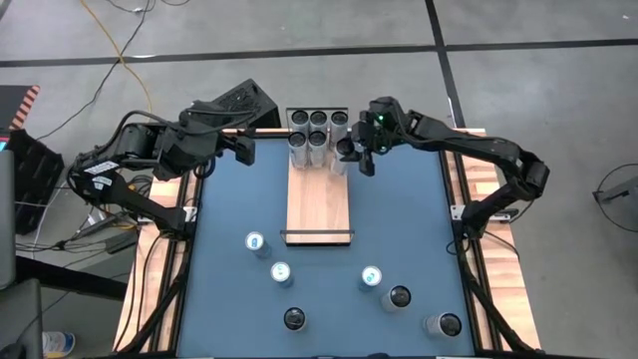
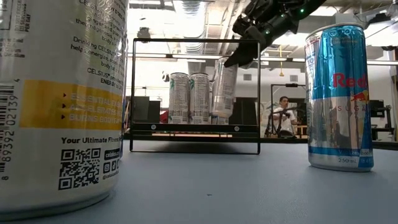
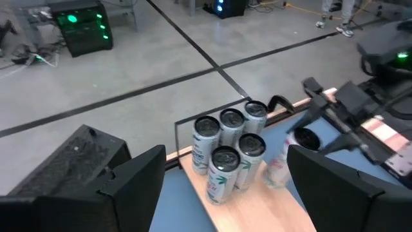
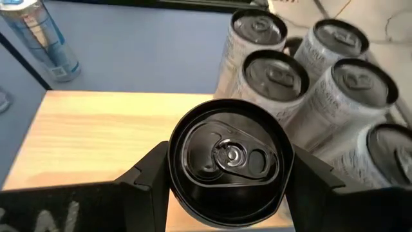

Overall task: Place canned beverage on shelf
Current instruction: Put the white-pink black soda can on the shelf

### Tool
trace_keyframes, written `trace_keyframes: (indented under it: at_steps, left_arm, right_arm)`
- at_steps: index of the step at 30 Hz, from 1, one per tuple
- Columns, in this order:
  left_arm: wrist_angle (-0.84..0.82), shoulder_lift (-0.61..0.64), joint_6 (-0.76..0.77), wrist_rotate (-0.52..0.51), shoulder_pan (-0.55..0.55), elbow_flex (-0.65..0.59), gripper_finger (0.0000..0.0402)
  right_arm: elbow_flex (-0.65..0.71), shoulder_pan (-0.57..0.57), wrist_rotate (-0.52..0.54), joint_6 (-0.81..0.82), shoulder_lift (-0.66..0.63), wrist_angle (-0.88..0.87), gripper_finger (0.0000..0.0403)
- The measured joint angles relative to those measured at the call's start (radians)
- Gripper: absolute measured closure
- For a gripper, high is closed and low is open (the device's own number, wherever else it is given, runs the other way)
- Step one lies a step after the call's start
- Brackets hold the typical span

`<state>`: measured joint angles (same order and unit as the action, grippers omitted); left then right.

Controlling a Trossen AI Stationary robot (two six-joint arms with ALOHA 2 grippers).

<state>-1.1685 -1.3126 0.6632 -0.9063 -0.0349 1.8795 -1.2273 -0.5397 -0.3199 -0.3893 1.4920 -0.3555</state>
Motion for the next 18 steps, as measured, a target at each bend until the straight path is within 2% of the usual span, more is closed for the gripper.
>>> trace_keyframes:
  at_steps: [18]
  left_arm:
    - [0.017, 0.0, 0.017, 0.102, 0.0, 0.0, 0.0093]
  right_arm:
    - [0.0, -0.015, 0.002, -0.015, 0.002, -0.031, 0.0185]
